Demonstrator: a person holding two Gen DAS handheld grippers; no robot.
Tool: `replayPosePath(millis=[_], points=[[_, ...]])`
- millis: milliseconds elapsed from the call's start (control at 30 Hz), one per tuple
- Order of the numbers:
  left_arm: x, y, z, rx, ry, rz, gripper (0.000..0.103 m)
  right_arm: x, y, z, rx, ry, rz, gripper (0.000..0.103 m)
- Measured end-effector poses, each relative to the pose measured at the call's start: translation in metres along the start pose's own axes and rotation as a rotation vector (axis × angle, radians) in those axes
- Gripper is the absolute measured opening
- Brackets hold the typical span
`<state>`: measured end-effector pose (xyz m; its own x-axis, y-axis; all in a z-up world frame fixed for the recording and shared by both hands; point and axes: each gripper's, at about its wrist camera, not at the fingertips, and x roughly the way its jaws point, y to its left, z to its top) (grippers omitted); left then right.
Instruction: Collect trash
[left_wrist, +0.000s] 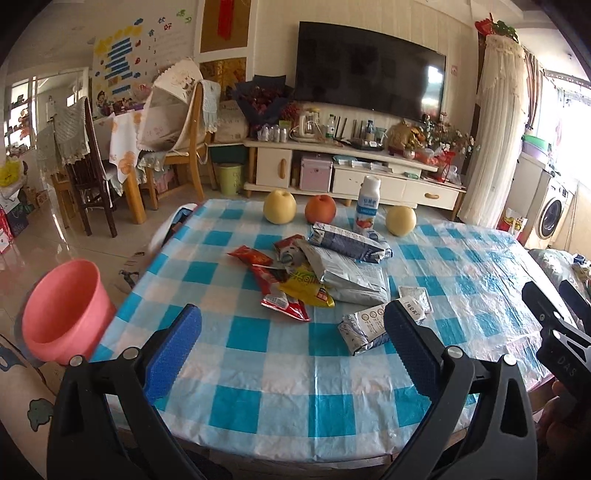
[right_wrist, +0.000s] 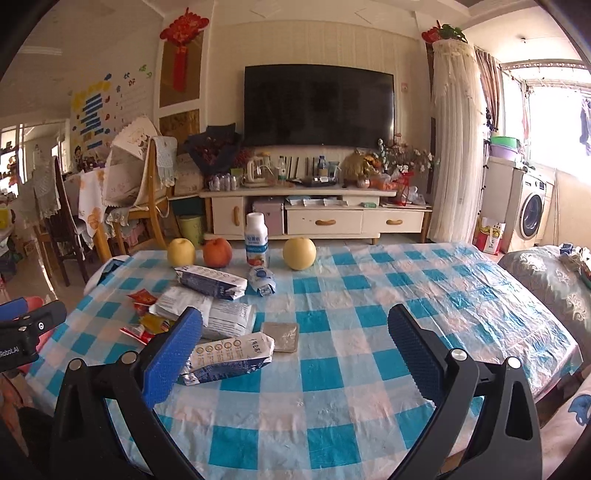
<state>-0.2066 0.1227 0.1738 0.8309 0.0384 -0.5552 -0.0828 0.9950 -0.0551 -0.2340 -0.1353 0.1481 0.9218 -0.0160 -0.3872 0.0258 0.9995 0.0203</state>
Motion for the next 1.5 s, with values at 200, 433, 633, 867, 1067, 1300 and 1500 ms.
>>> replayPosePath(millis=[200, 433, 633, 867, 1067, 1300, 1500], points=[[-0.044, 0.009, 0.006, 0.014, -0.082, 0.029, 0.099, -0.037, 0.021, 0.011, -0.043, -0.075, 0.027, 0.099], [-0.077, 0.016, 0.009, 0.012, -0.159, 0.051, 0.099, -0.075, 0.029, 0.022, -0.049, -0.170, 0.021, 0.099], [-0.092, 0.018, 0.010, 0.016, -0.185, 0.067, 0.099, -0.098, 0.027, 0.029, -0.030, -0.231, 0.015, 0.099], [-0.104, 0.020, 0.008, 0.012, -0.209, 0.055, 0.099, -0.116, 0.025, 0.032, -0.061, -0.278, 0.040, 0.099], [-0.109, 0.019, 0.007, 0.013, -0.217, 0.059, 0.099, -0.125, 0.026, 0.033, -0.050, -0.307, 0.041, 0.099], [-0.113, 0.020, 0.005, 0.010, -0.234, 0.063, 0.099, -0.133, 0.024, 0.033, -0.026, -0.344, 0.045, 0.099], [-0.114, 0.021, 0.004, 0.010, -0.235, 0.065, 0.099, -0.131, 0.027, 0.027, -0.028, -0.356, 0.056, 0.099]])
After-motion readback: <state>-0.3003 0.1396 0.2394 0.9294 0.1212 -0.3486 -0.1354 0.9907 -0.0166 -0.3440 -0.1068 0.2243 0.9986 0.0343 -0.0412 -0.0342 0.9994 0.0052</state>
